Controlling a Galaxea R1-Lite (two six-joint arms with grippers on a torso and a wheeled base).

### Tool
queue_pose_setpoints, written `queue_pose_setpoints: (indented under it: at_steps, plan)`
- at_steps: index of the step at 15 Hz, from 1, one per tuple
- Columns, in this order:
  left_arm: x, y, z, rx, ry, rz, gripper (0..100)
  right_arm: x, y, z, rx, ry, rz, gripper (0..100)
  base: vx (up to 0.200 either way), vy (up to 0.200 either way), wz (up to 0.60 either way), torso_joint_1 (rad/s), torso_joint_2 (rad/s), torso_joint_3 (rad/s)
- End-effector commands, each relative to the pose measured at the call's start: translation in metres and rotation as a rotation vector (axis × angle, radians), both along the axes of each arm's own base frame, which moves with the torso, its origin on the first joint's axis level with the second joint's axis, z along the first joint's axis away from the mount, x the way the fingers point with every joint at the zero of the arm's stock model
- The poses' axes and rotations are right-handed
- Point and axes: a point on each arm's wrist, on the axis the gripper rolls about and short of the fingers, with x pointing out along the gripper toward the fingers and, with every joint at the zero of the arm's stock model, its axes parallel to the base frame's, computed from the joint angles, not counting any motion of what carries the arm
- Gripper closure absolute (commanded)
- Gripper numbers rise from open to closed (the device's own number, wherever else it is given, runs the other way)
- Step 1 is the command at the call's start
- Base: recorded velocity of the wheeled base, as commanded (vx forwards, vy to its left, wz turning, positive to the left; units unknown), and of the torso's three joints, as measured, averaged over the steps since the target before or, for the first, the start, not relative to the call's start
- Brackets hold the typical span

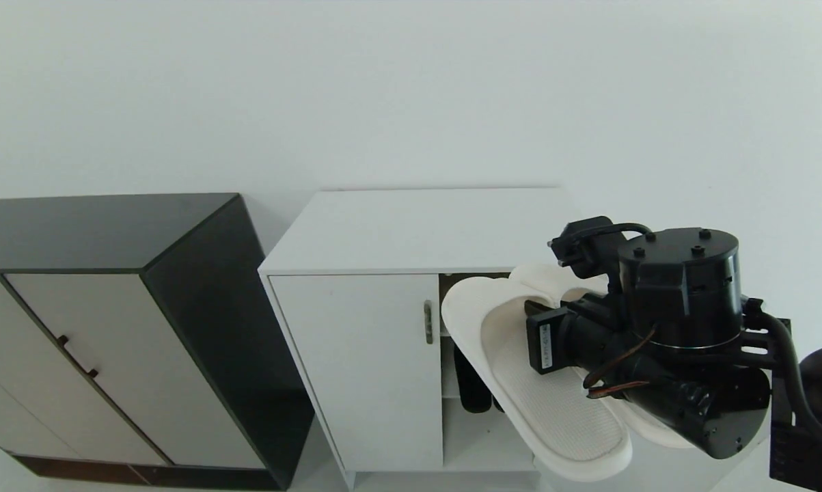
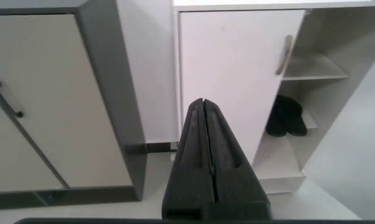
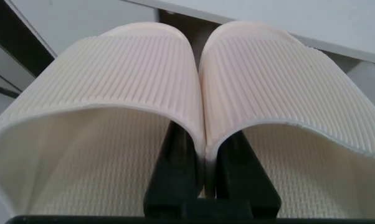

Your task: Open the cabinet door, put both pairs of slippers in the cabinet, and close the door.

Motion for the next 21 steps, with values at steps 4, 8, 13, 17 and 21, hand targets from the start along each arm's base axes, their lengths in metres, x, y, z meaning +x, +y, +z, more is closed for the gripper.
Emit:
queue_pose_setpoints:
  at_steps: [4, 8, 13, 17, 21]
  plan:
    - [0.000, 0.000, 0.000, 0.000, 0.000, 0.000, 100, 0.000, 0.001, -0.004, -0.001, -0.005, 0.002, 100, 0.000, 0.000, 0.00, 0.000, 0.00, 0.000]
    - [0.000, 0.000, 0.000, 0.000, 0.000, 0.000, 100, 0.001, 0.001, -0.006, -0.007, -0.004, 0.001, 100, 0.000, 0.000, 0.00, 0.000, 0.00, 0.000]
    - [0.000, 0.000, 0.000, -0.002, 0.000, 0.000, 100, 0.001, 0.001, -0.010, -0.021, -0.009, 0.010, 100, 0.000, 0.000, 0.00, 0.000, 0.00, 0.000]
    - [0.000, 0.000, 0.000, -0.002, -0.002, 0.000, 100, 0.003, 0.003, -0.014, -0.016, -0.014, 0.008, 100, 0.000, 0.000, 0.00, -0.012, 0.02, 0.015]
    - [0.000, 0.000, 0.000, -0.004, 0.000, 0.000, 100, 0.003, 0.004, -0.014, -0.016, -0.014, 0.008, 100, 0.000, 0.000, 0.00, -0.174, 0.42, 0.243]
